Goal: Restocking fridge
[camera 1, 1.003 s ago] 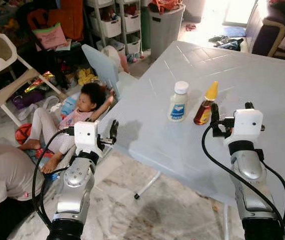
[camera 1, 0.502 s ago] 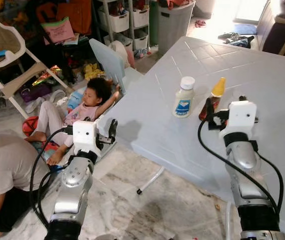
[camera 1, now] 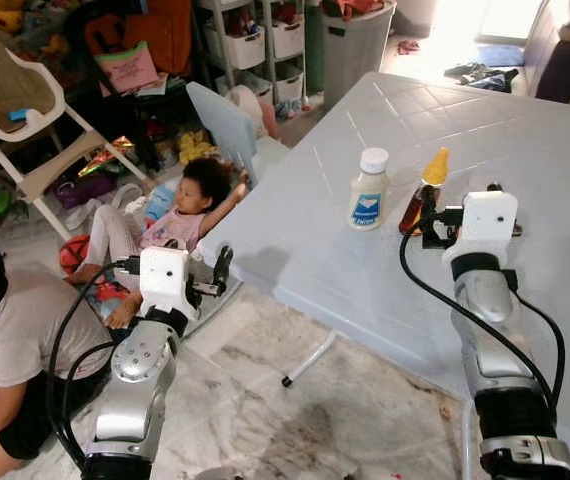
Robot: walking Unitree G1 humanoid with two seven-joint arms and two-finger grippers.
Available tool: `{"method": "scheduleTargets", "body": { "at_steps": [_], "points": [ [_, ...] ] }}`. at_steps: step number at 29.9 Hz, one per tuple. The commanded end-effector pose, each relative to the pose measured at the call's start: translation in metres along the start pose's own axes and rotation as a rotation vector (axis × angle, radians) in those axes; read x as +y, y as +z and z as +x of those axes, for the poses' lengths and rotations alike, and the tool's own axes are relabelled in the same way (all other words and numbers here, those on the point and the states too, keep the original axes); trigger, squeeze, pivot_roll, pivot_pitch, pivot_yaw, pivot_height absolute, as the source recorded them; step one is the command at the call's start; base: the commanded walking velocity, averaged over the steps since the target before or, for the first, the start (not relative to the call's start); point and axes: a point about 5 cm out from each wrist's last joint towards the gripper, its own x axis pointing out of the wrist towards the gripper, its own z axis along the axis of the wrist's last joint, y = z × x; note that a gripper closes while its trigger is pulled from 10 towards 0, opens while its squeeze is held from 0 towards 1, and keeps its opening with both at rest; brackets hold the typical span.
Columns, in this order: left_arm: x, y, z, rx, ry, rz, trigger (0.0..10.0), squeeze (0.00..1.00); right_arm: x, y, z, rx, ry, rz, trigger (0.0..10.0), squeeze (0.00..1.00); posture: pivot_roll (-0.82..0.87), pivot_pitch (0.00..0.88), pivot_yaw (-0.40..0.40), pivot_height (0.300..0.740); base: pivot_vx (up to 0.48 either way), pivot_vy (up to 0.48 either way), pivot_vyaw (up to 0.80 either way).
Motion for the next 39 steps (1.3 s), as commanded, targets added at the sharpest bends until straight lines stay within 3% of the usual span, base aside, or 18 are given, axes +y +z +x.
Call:
{"method": "scheduleTargets", "body": {
  "at_steps": [1, 11, 22, 23, 24, 25, 39],
  "points": [
    [0.004, 0.001, -0.002, 0.01, 0.002, 0.013, 10.0, 0.0, 0.002, 0.004, 0.005, -0.016, 0.004, -0.004, 10.0, 0.0, 0.02, 0.0, 0.1, 0.74, 0.0, 0.0, 0.0],
    [0.007, 0.002, -0.01, 0.035, 0.003, 0.03, 10.0, 0.0, 0.016, 0.004, 0.018, -0.015, 0.019, 0.002, 10.0, 0.0, 0.05, 0.0, 0.12, 0.74, 0.0, 0.0, 0.0],
    [0.014, 0.008, -0.015, 0.047, 0.013, 0.056, 10.0, 0.0, 0.017, 0.004, 0.036, 0.0, 0.034, -0.015, 10.0, 0.0, 0.08, 0.032, 0.124, 0.74, 0.0, 0.0, 0.0],
    [0.014, 0.008, -0.016, 0.05, 0.013, 0.057, 10.0, 0.0, 0.018, 0.004, 0.038, 0.002, 0.039, -0.013, 5.5, 0.0, 0.09, 0.038, 0.123, 0.74, 0.0, 0.0, 0.0],
    [0.014, 0.008, -0.017, 0.052, 0.012, 0.057, 10.0, 0.0, 0.018, 0.004, 0.039, 0.003, 0.04, -0.013, 4.6, 0.0, 0.09, 0.04, 0.123, 0.74, 0.0, 0.0, 0.0],
    [0.013, 0.007, -0.02, 0.057, 0.006, 0.062, 10.0, 0.0, 0.017, 0.004, 0.041, 0.0, 0.041, -0.013, 0.0, 0.0, 0.09, 0.04, 0.123, 0.74, 0.0, 0.0, 0.0],
    [0.017, 0.008, -0.02, 0.07, 0.012, 0.072, 10.0, 0.0, 0.014, 0.011, 0.05, -0.037, 0.036, -0.027, 0.0, 0.0, 0.09, 0.042, 0.124, 0.74, 0.0, 0.0, 0.0]
  ]
}}
